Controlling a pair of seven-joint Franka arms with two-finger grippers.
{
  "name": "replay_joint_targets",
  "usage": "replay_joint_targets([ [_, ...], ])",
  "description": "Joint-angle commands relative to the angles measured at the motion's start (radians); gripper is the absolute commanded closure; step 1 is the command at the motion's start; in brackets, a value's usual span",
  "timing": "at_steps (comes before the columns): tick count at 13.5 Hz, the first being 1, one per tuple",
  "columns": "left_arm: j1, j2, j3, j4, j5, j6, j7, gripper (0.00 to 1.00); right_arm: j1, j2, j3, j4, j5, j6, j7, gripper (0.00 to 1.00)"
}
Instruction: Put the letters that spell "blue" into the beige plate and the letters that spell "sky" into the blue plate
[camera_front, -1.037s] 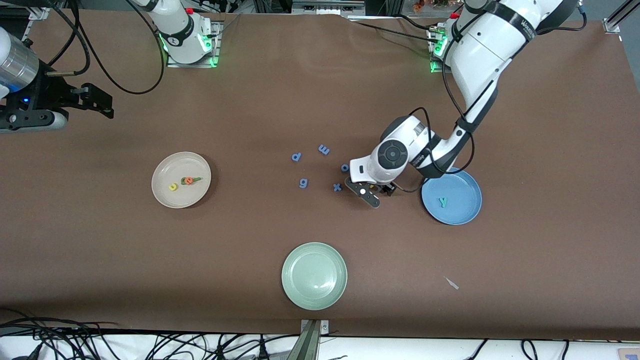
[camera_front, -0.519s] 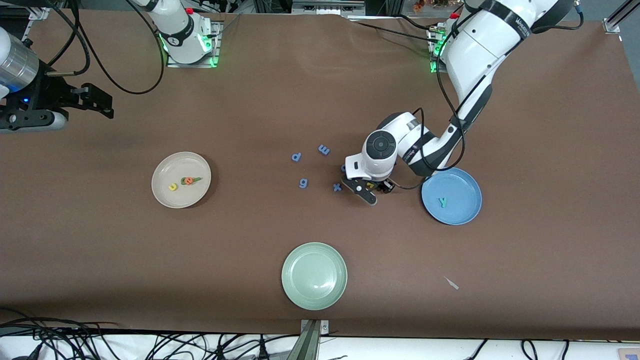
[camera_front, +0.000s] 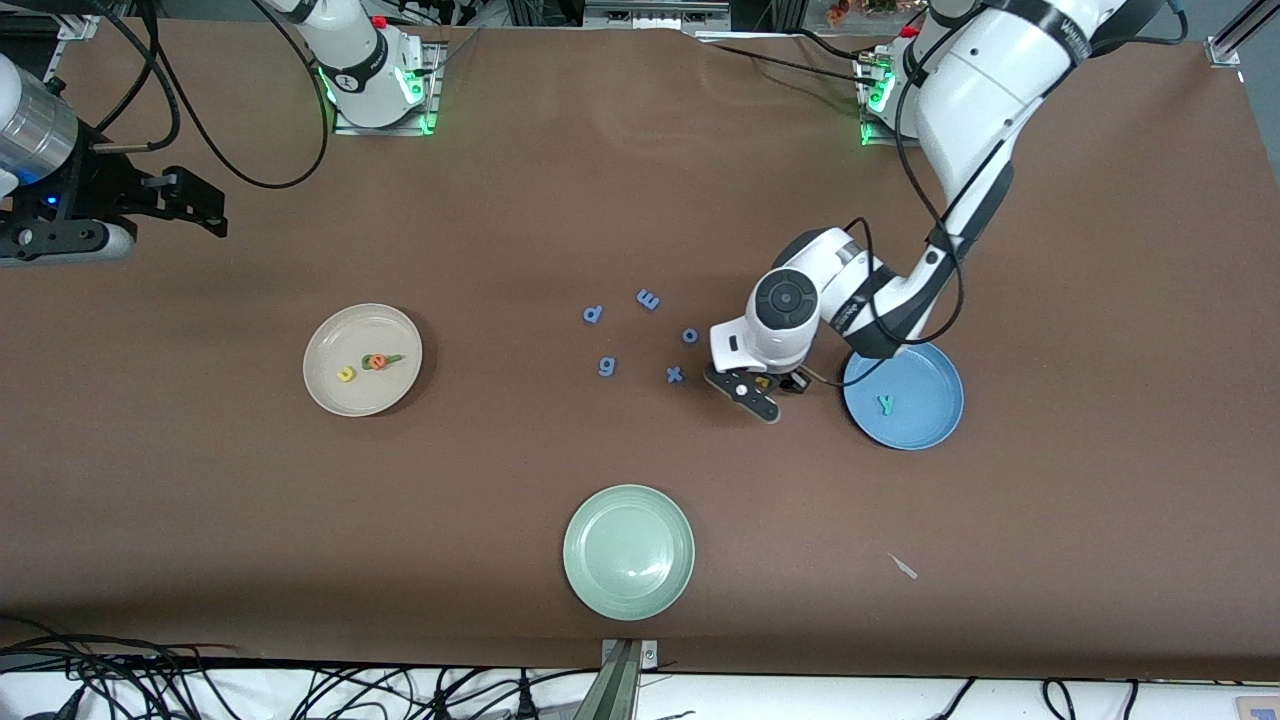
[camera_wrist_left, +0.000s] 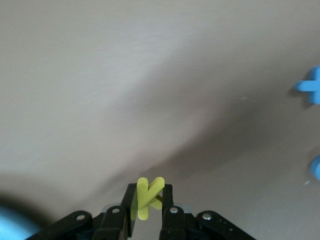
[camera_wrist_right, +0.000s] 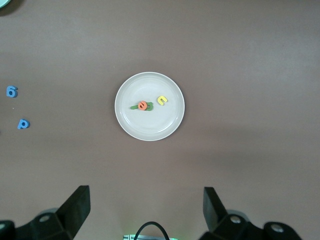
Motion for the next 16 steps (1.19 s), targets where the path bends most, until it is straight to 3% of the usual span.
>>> replay_joint_targets([
  [1,0.074,-0.086,-0.009,-0.015,0.019,-0.082,0.134,1.00,-0.005,-0.004,-0.004,0.005,0.010,-0.011,-0.014,0.00],
  [4,0.174,-0.089,-0.016,-0.015,-0.012,-0.107,0.318,0.97,-0.005,-0.004,-0.010,0.005,0.010,-0.011,-0.014,0.00],
  [5,0.204,-0.081,-0.016,-0.026,-0.013,-0.108,0.349,0.80,-0.005,-0.004,-0.010,0.005,0.010,-0.011,-0.014,0.00],
  [6,0.223,-0.077,-0.016,-0.033,-0.013,-0.108,0.360,0.55,-0.005,-0.004,-0.010,0.005,0.010,-0.011,-0.014,0.00],
  [7,0.223,-0.075,-0.016,-0.052,-0.025,-0.108,0.360,0.01,-0.005,-0.004,-0.010,0.005,0.010,-0.011,-0.014,0.00],
  [12,0.221,-0.086,-0.072,-0.047,-0.151,-0.124,0.305,0.00,-0.005,-0.004,-0.010,0.005,0.010,-0.011,-0.014,0.00],
  [16,0.199,-0.084,-0.141,-0.070,-0.162,-0.136,0.028,0.00,-0.005,-0.004,-0.010,0.005,0.010,-0.011,-0.014,0.00],
])
